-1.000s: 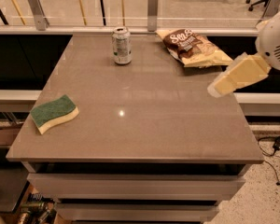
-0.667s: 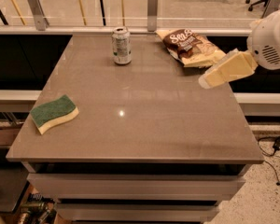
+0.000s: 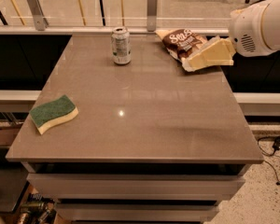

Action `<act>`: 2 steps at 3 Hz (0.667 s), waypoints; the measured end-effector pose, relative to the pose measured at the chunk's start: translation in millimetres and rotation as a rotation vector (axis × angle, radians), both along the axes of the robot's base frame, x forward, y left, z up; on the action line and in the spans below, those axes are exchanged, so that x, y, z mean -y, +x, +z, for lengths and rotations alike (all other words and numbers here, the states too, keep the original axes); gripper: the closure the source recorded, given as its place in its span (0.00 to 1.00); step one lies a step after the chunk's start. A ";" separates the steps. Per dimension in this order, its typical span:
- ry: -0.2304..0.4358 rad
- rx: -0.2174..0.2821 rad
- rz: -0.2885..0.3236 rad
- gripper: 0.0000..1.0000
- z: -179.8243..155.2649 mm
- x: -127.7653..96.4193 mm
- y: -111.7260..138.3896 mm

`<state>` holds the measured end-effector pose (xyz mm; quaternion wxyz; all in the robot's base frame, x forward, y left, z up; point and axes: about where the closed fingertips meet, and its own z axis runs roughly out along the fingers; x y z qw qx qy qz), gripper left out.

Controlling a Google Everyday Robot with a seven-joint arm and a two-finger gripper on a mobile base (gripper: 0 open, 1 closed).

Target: Move 7up can near sponge

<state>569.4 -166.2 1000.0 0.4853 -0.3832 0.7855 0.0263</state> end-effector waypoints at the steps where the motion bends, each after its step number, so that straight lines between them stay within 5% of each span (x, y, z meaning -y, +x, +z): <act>1: 0.000 0.000 0.000 0.00 0.2 -0.1 -0.1; 2: 0.037 0.013 -0.028 0.00 0.3 -2.2 10.8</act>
Offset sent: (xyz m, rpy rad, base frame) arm 0.0321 0.0020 -0.0056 0.1041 -0.0265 -0.0791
